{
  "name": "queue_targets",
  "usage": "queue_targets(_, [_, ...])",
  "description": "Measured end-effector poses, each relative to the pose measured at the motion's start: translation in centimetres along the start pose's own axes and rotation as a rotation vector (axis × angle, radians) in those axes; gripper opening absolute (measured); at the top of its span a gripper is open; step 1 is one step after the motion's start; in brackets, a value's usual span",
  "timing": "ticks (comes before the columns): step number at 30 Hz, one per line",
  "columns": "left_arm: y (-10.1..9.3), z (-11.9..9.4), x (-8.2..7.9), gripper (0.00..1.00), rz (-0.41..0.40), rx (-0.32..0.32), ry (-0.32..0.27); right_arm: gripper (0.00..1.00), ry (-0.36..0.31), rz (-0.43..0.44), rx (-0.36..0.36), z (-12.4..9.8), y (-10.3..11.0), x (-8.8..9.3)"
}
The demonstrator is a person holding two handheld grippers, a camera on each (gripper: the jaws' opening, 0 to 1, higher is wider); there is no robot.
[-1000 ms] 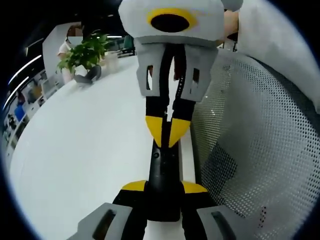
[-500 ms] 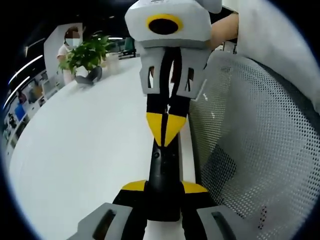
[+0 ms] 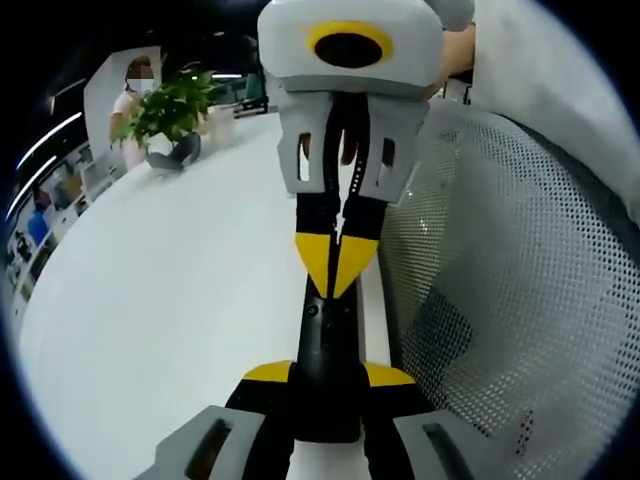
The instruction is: Press the specified remote control buttons in sequence, fully releasing each button before pressing the next.
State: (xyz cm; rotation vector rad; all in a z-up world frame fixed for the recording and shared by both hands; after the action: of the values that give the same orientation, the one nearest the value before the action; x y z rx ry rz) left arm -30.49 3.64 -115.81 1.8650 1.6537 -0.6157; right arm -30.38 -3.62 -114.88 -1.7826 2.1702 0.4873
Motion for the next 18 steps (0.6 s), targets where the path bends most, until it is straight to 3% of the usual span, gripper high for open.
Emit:
queue_targets(4, [0.1,0.0,0.0,0.24,0.006,0.013,0.006,0.0,0.014,-0.015,-0.003,-0.1,0.0,0.0])
queue_targets(8, [0.0,0.1,0.0,0.24,-0.002,0.009,0.002,0.0,-0.009,0.049,-0.017,-0.3,-0.1,0.2])
queue_targets(18, [0.1,0.1,0.0,0.24,0.001,0.01,0.006,0.0,0.011,0.046,-0.007,-0.8,-0.1,1.1])
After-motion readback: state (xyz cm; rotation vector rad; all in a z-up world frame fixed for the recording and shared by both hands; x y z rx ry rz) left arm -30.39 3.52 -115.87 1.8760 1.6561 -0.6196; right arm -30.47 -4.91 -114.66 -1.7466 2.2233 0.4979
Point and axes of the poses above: the point that each gripper's makers call its tool centre point, and the gripper's own axes: z roughly forward along the fingers, y roughly to its left, x roughly out of its underside, the point moved 4 cm from there along -z, roughly backward along the fingers, and after that the axes turned 10 degrees about z, right-handed, at the moved point
